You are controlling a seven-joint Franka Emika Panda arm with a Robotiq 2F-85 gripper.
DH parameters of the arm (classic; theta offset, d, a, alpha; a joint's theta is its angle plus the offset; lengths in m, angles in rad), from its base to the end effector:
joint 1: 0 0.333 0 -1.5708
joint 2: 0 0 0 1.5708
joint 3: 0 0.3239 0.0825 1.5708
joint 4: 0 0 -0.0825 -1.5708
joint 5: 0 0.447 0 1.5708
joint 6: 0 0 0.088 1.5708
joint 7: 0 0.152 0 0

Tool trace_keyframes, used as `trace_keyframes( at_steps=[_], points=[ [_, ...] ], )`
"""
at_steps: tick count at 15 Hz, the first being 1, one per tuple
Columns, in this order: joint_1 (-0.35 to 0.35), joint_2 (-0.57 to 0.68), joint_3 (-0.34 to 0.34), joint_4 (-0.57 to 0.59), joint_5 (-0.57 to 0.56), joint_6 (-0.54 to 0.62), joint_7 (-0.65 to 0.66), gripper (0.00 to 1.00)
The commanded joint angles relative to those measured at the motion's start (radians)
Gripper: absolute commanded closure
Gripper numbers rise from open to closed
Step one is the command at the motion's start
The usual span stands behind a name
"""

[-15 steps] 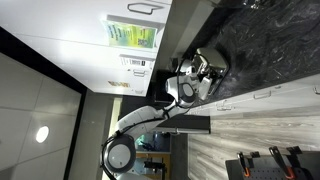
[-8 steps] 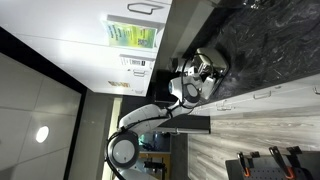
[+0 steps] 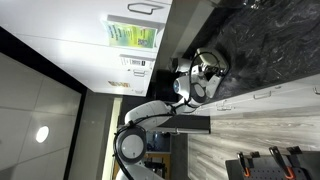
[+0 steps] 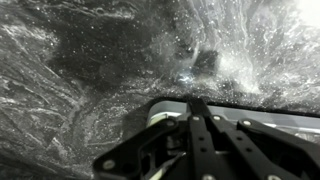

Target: Lift up the right button of the toaster.

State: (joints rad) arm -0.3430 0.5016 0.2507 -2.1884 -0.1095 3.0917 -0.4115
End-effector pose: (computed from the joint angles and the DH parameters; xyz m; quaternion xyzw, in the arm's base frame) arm 0.6398 -0.0434 0.1165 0.9601 0.1809 0.2128 0.0121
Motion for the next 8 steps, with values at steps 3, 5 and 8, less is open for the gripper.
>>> trace_keyframes(
  at_steps=[3,5,8],
  points=[
    [-0.141,0.079,0.12,0.039,-0.012,0.089,-0.027,1.0],
    [-0.174,0.095,0.149,0.044,-0.027,0.1,-0.02,1.0],
    [-0.207,0.117,0.176,0.053,-0.05,0.104,-0.014,1.0]
  ],
)
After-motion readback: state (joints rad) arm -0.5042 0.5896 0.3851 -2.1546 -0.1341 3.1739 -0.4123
